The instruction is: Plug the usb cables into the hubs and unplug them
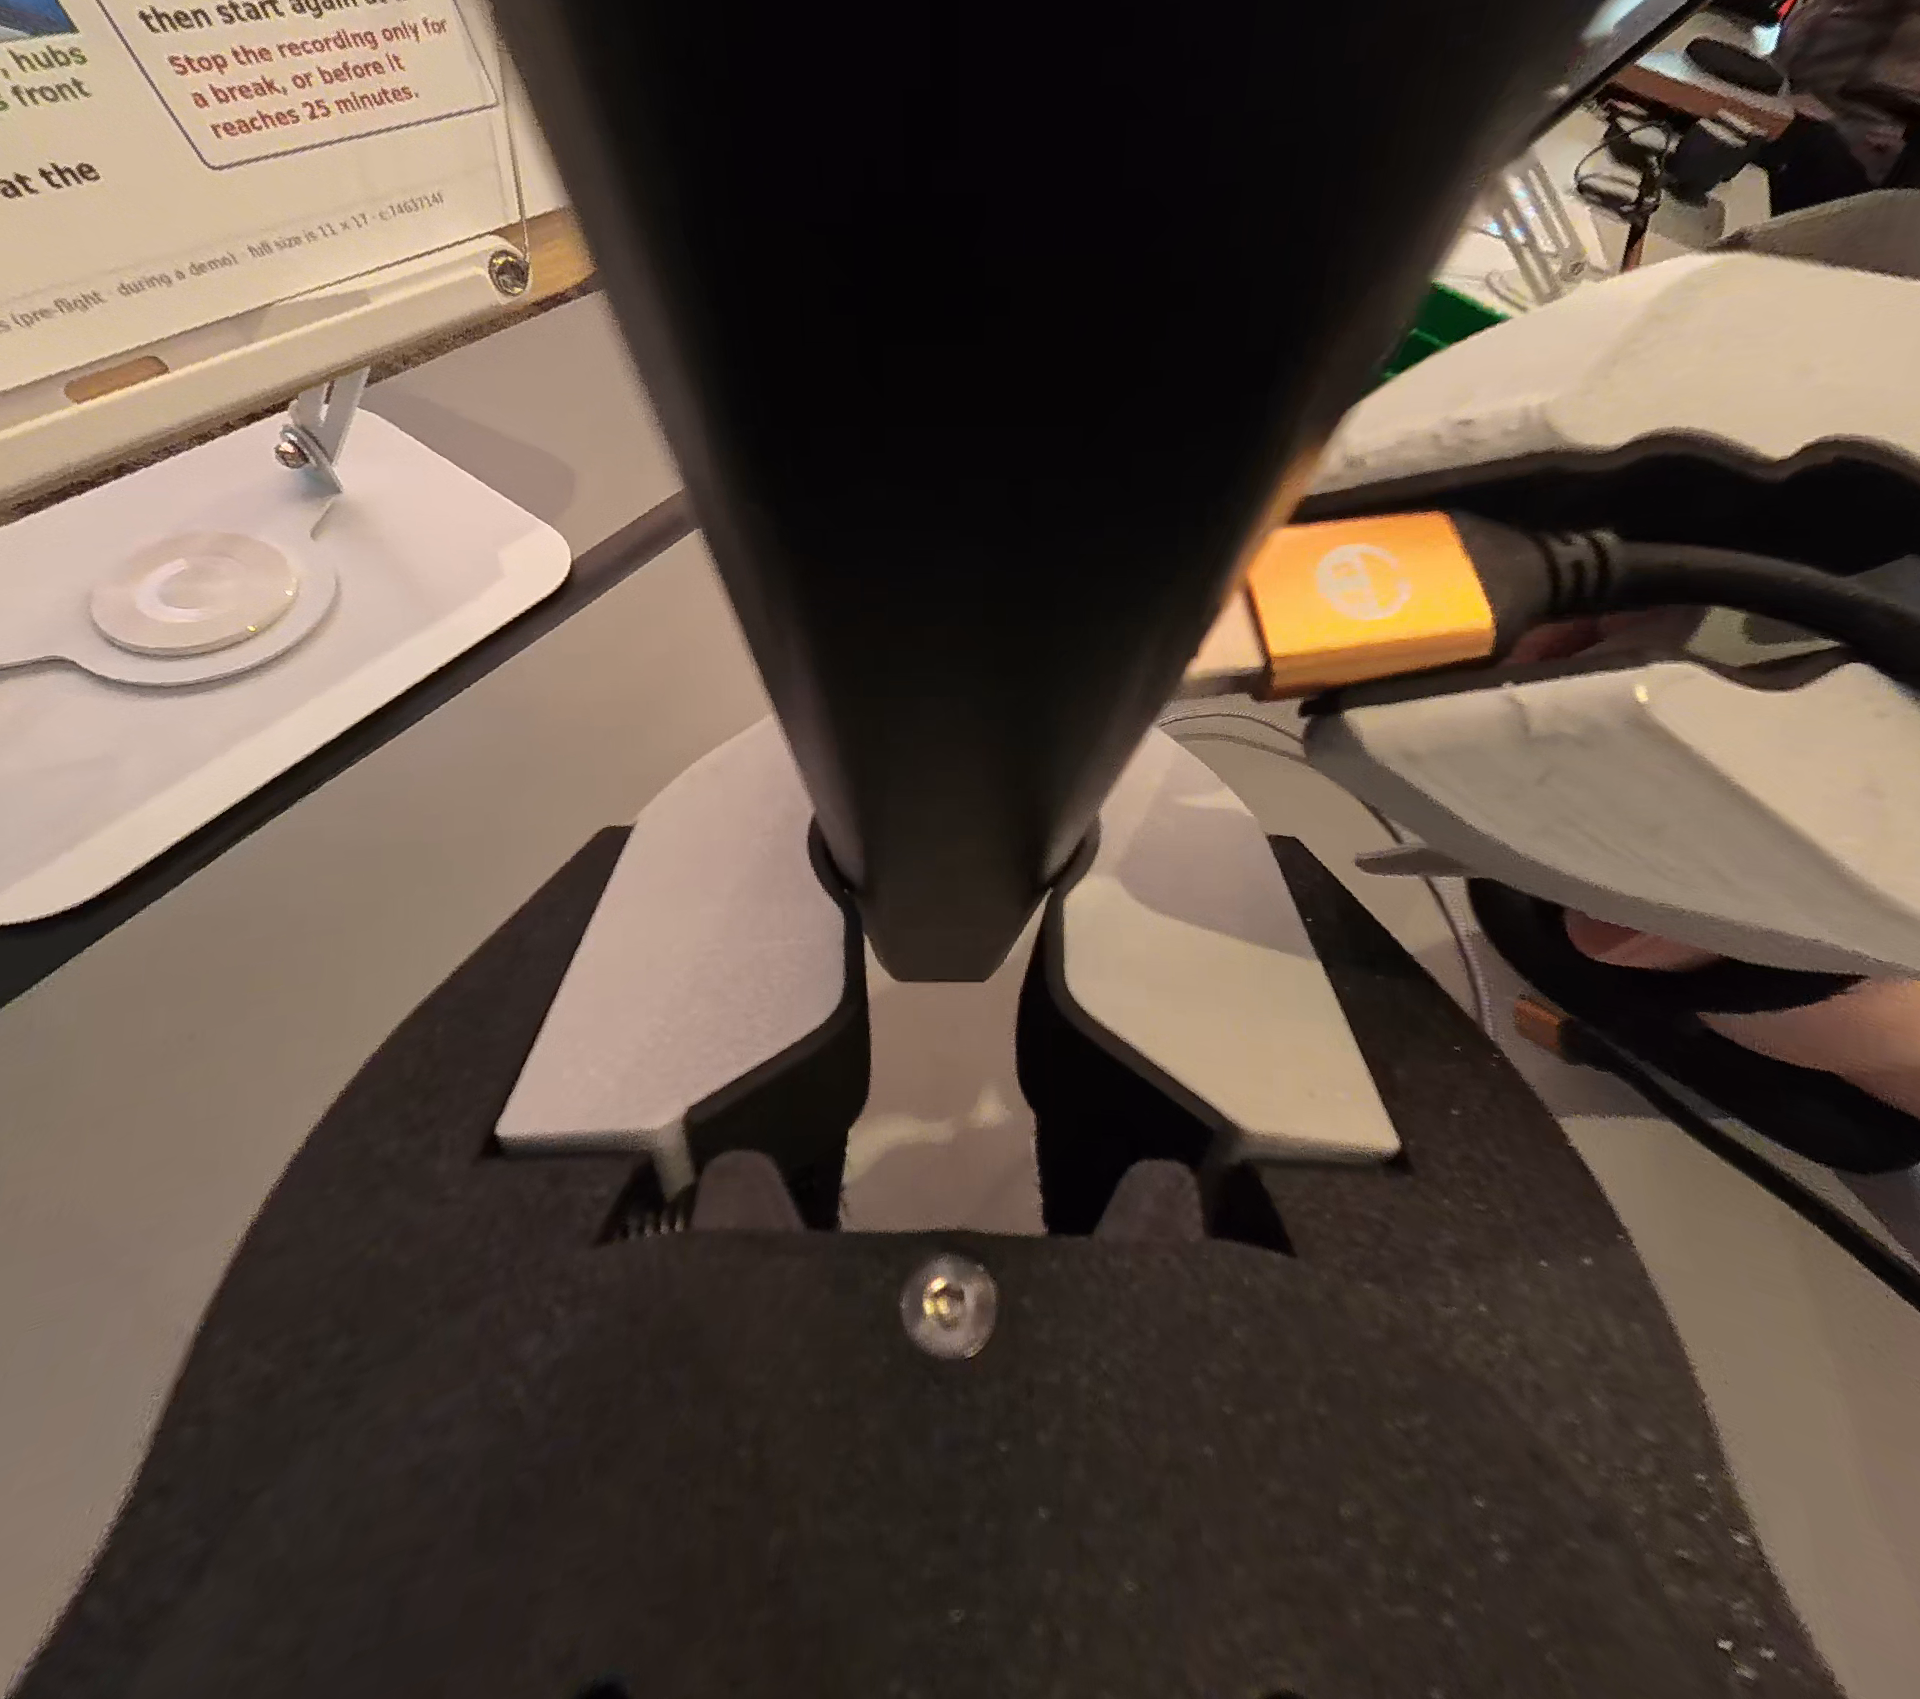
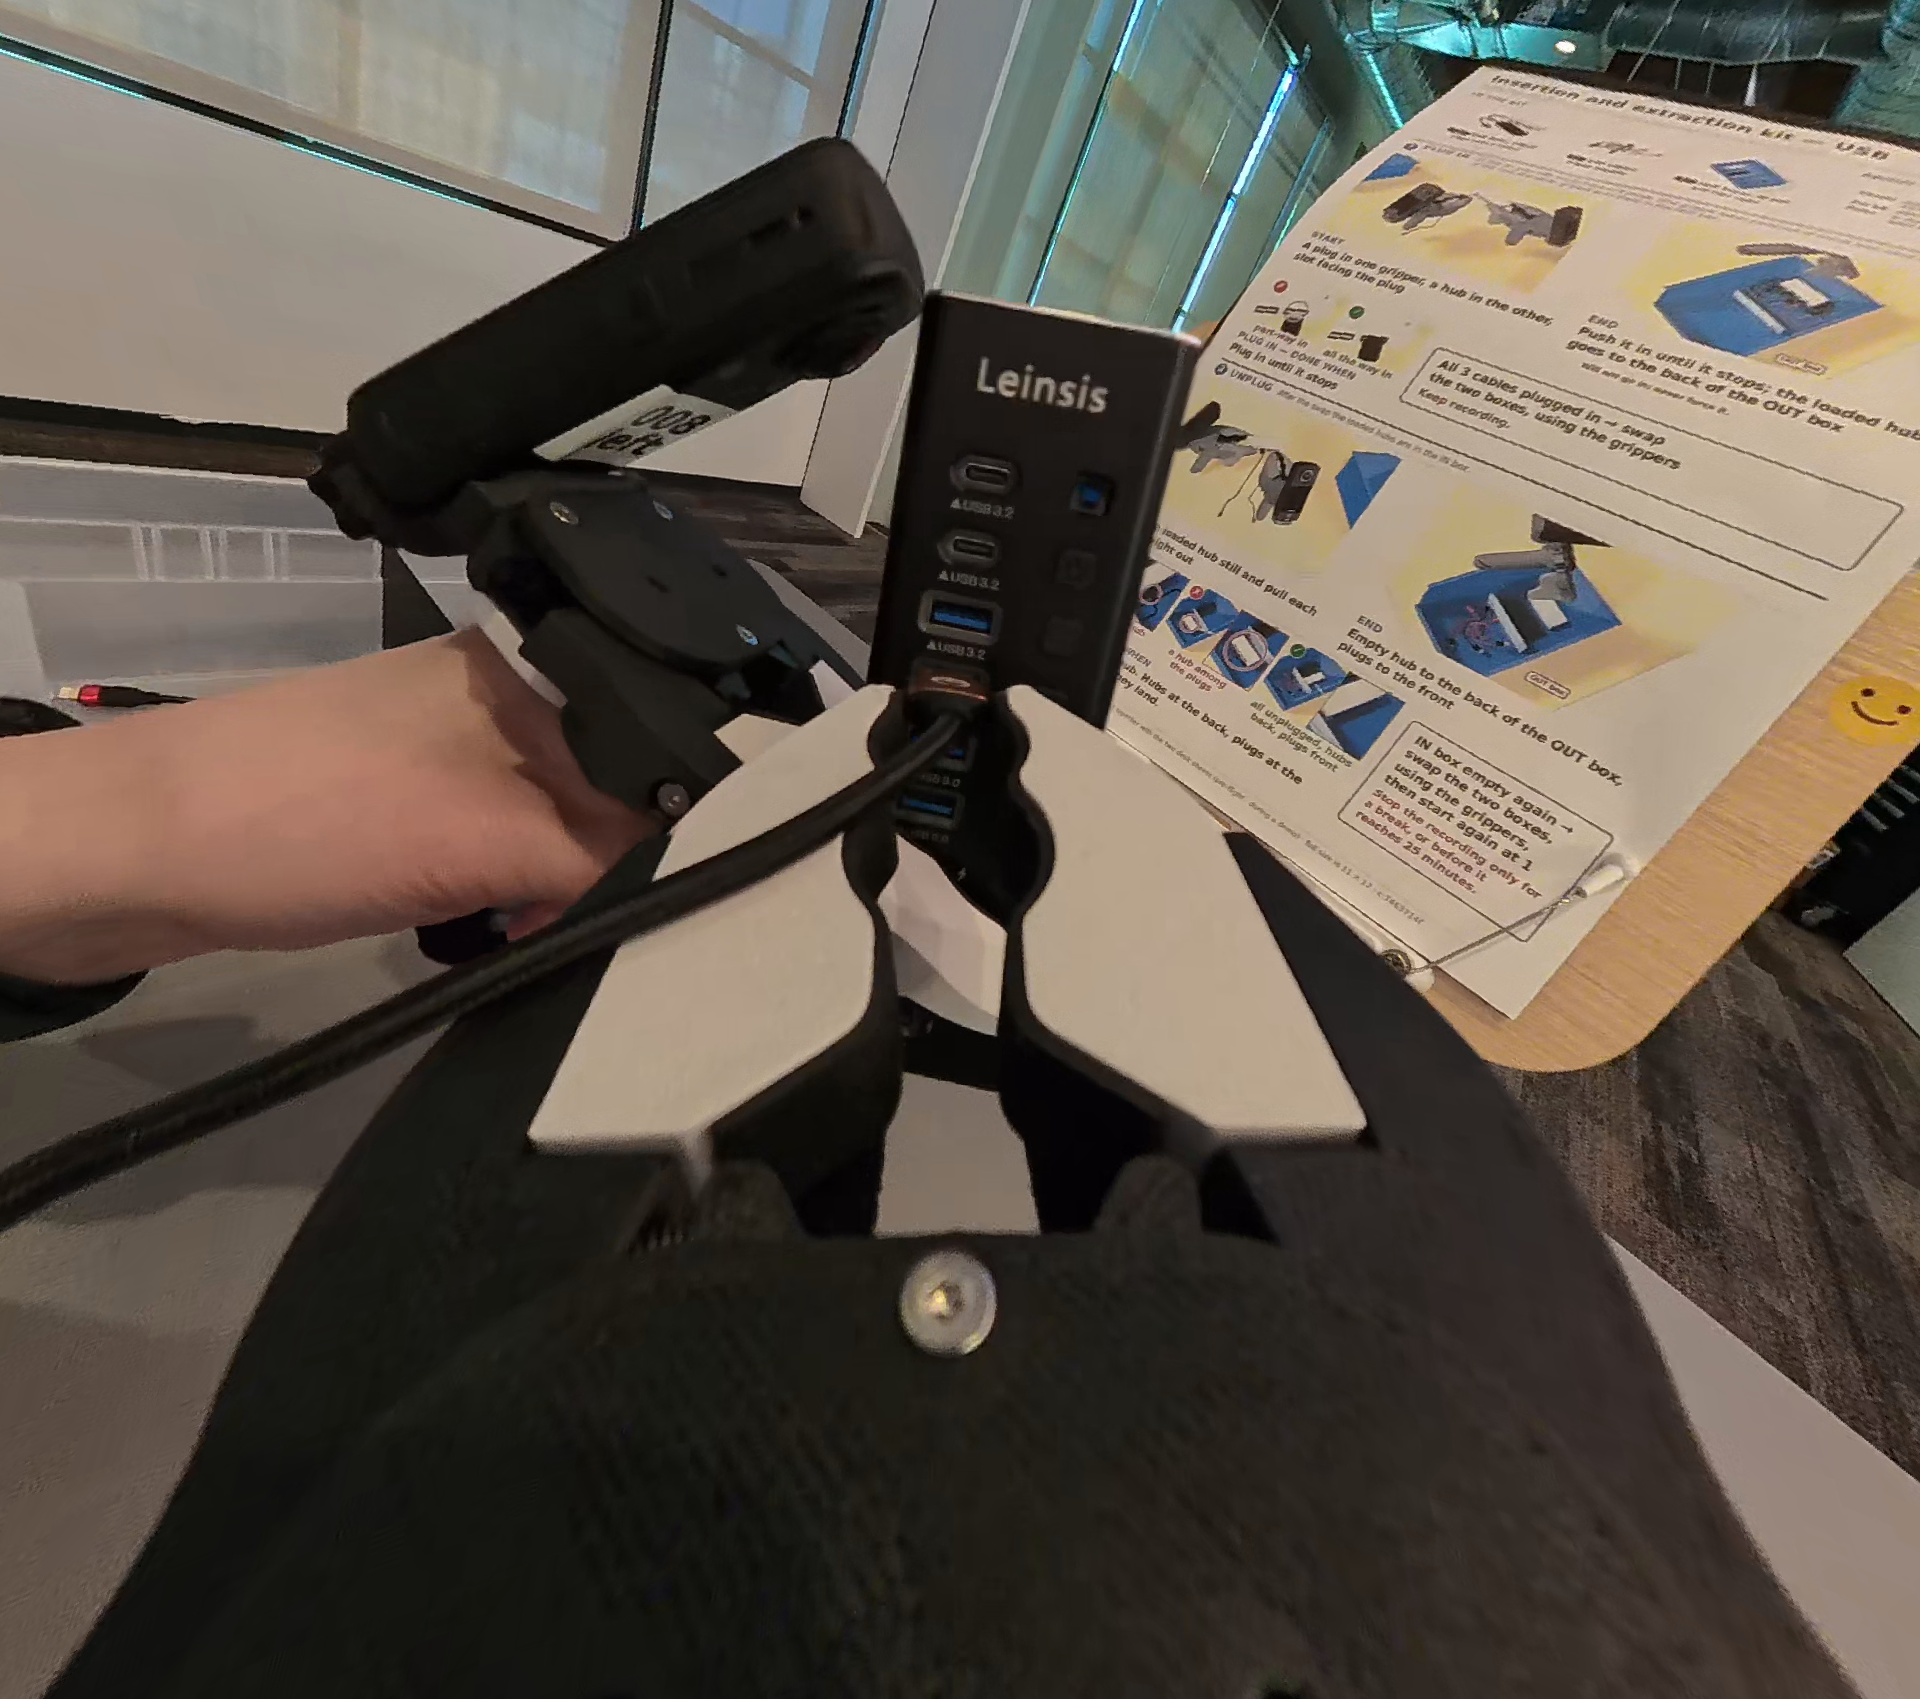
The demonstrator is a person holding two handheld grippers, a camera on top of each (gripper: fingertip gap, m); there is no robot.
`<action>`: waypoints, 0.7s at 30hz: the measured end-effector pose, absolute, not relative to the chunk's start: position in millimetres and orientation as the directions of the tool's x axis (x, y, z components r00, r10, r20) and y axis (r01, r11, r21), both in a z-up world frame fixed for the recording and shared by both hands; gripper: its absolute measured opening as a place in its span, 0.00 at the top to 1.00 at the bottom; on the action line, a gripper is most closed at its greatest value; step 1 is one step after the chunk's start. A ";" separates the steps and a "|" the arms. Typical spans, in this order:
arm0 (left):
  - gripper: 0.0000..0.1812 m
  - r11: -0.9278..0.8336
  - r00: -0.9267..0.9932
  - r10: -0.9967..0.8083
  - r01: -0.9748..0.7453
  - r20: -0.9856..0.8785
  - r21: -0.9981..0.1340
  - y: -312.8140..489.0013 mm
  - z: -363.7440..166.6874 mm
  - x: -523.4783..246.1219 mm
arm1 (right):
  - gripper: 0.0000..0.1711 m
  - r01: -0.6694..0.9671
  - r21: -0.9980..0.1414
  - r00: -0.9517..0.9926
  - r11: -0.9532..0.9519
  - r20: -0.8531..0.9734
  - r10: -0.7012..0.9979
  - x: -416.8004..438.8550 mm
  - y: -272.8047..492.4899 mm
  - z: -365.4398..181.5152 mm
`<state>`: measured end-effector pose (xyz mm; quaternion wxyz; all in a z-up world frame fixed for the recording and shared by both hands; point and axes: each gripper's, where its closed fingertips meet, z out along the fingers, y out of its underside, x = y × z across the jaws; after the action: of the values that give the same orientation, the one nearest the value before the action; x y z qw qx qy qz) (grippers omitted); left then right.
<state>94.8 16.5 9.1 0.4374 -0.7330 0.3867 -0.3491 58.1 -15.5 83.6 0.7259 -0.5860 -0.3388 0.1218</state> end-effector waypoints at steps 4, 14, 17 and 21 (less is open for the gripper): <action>0.83 -0.320 0.456 -0.870 -0.231 0.188 -0.919 14.6 12.6 98.0 | 0.91 0.202 -0.936 0.754 0.287 0.336 0.564 59.5 -16.0 85.8; 0.83 -0.310 0.464 -0.867 -0.215 0.182 -0.926 13.2 16.2 99.0 | 0.91 0.200 -0.917 0.728 0.344 0.374 0.574 57.9 -19.3 88.9; 0.83 -0.319 0.446 -0.871 -0.196 0.205 -0.927 9.1 20.5 101.5 | 0.91 0.193 -0.904 0.723 0.381 0.394 0.567 58.9 -21.1 91.7; 0.83 -0.251 0.488 -0.865 -0.228 0.113 -0.941 12.1 23.5 98.1 | 0.91 0.243 -0.857 0.710 0.455 0.477 0.518 59.1 -25.1 95.0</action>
<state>98.1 12.1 23.5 0.4789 -0.7175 0.3808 -0.3330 59.1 -25.1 95.0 0.7684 -0.5143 -0.3701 0.0894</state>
